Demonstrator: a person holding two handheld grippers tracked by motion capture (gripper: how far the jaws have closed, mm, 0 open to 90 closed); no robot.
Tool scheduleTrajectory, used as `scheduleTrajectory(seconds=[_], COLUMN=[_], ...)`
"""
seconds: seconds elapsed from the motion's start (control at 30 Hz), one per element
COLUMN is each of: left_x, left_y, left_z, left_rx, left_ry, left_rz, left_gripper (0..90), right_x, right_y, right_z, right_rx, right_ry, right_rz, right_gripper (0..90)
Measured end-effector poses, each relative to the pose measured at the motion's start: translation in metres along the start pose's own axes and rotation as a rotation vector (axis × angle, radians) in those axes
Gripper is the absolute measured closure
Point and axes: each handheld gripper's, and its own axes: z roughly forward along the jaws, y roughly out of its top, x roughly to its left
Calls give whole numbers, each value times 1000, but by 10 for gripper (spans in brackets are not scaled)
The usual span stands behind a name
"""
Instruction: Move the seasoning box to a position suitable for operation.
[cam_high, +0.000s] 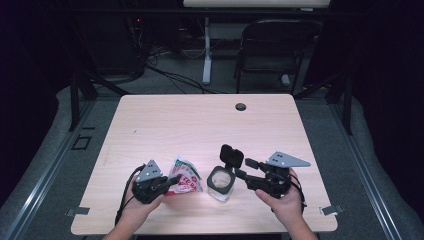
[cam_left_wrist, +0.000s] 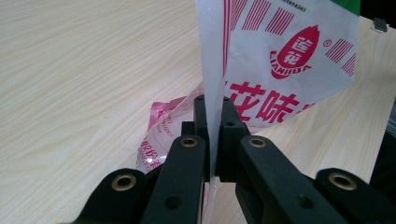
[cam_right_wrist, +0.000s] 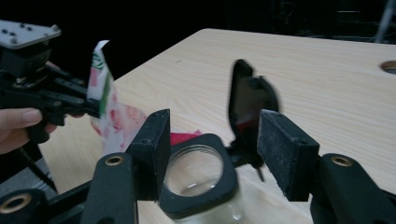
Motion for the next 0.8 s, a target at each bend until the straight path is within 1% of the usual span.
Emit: scheduleTrajectory(seconds=[0.07, 0.37, 0.63, 0.67, 0.7, 0.73, 0.8], left_x=[-1, -4, -7, -7, -7, -7, -7], left_y=[0, 0, 0, 0, 0, 0, 0], left_z=[1, 2, 4, 4, 4, 4, 5], left_rx=[-1, 1, 4, 4, 9, 8, 1], left_ry=[0, -8, -14, -14, -15, -17, -19], left_rz=[0, 4, 10, 9, 9, 7, 4], left_gripper=[900, 900, 900, 900, 900, 900, 900], right_x=[5, 24, 40, 44, 44, 47, 49], right_y=[1, 5, 0, -1, -1, -2, -3], right_z=[7, 34, 54, 58, 58, 63, 66], right_rx=[11, 53, 94, 106, 106, 119, 121], right_ry=[21, 111, 162, 171, 171, 182, 188], right_rz=[-9, -20, -37, -42, -42, -46, -42], right_gripper=[443, 428, 423, 423, 423, 423, 423])
